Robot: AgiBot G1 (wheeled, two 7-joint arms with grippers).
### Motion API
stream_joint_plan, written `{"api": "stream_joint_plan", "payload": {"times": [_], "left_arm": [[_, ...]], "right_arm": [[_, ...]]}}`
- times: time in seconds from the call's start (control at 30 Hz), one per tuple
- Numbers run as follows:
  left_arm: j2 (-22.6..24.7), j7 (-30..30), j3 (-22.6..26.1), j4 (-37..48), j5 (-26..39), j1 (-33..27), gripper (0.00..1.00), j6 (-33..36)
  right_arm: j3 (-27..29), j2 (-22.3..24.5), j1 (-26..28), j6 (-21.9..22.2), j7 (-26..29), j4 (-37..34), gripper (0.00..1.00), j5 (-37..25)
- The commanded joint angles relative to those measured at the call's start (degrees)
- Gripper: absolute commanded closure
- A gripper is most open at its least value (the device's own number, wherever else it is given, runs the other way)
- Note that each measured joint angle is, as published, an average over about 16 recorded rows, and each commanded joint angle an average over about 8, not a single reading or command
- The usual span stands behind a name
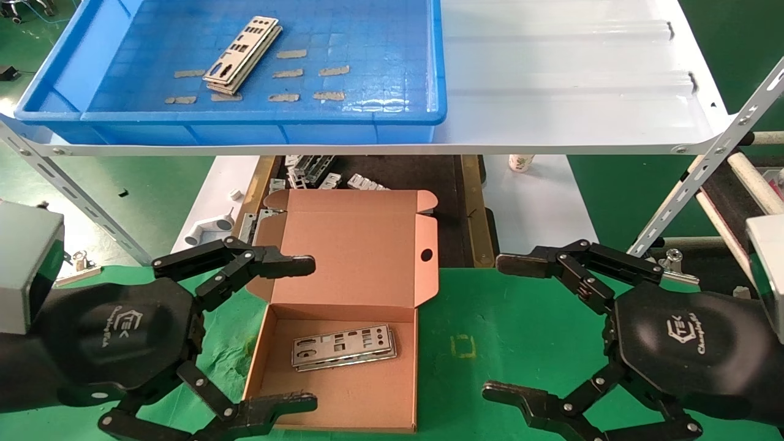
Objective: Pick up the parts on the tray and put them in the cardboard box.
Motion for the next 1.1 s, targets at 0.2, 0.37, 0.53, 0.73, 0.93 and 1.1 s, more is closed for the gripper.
{"api": "stream_joint_plan", "payload": {"times": [0.2,0.37,0.53,0.73,0.93,1.1], "left_arm": [[0.0,0.0,0.0,0.0,0.0,0.0,0.00,0.0],[0.0,0.0,0.0,0.1,0.0,0.0,0.00,0.0],[0.0,0.0,0.0,0.1,0.0,0.0,0.00,0.0],[0.0,0.0,0.0,0.1,0.0,0.0,0.00,0.0],[0.0,0.0,0.0,0.1,0.0,0.0,0.00,0.0],[0.0,0.0,0.0,0.1,0.0,0.0,0.00,0.0]], "right_arm": [[0.0,0.0,0.0,0.0,0.0,0.0,0.00,0.0],[0.0,0.0,0.0,0.0,0.0,0.0,0.00,0.0],[0.0,0.0,0.0,0.0,0.0,0.0,0.00,0.0],[0.0,0.0,0.0,0.0,0.0,0.0,0.00,0.0],[0.0,0.0,0.0,0.0,0.0,0.0,0.00,0.0],[0.0,0.0,0.0,0.0,0.0,0.0,0.00,0.0]]}}
